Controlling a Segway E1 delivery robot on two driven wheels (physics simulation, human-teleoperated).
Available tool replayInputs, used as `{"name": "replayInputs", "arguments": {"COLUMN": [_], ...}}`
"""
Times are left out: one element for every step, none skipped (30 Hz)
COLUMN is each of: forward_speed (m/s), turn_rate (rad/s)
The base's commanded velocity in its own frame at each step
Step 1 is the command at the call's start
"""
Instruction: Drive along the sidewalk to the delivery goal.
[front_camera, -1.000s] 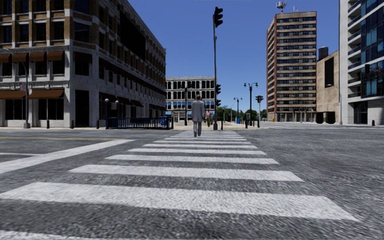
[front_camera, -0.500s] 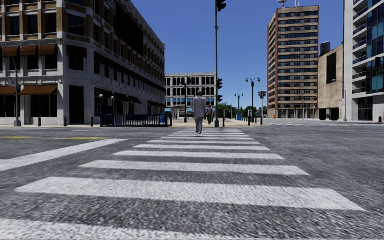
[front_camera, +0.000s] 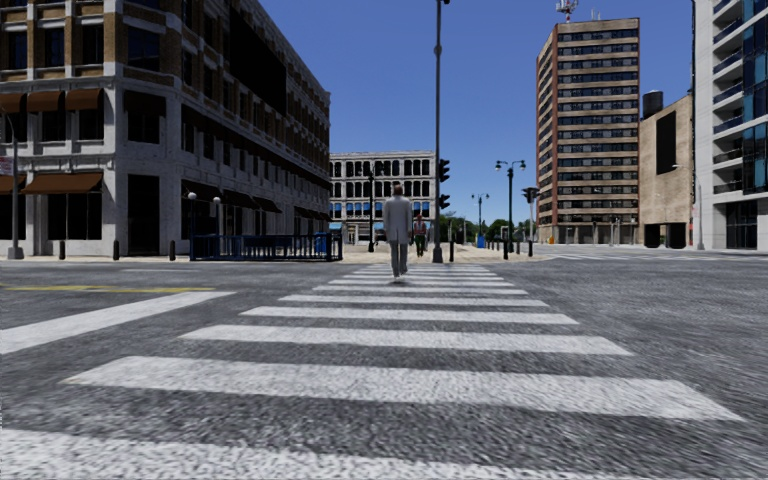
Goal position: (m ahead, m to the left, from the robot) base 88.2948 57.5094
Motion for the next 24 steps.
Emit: {"name": "replayInputs", "arguments": {"forward_speed": [2.00, 2.00, 2.00, 2.00, 2.00, 2.00, 2.00, 2.00, 2.00, 2.00, 2.00, 2.00, 2.00, 2.00, 2.00, 2.00, 2.00, 2.00, 2.00, 2.00, 2.00, 2.00, 2.00, 2.00], "turn_rate": [0.00, 0.00, 0.00, 0.00, 0.00, 0.00, 0.00, 0.00, 0.00, 0.00, 0.00, 0.00, -0.04, -0.09, -0.09, -0.19, -0.28, -0.32, -0.32, -0.34, -0.34, -0.34, -0.34, -0.34]}}
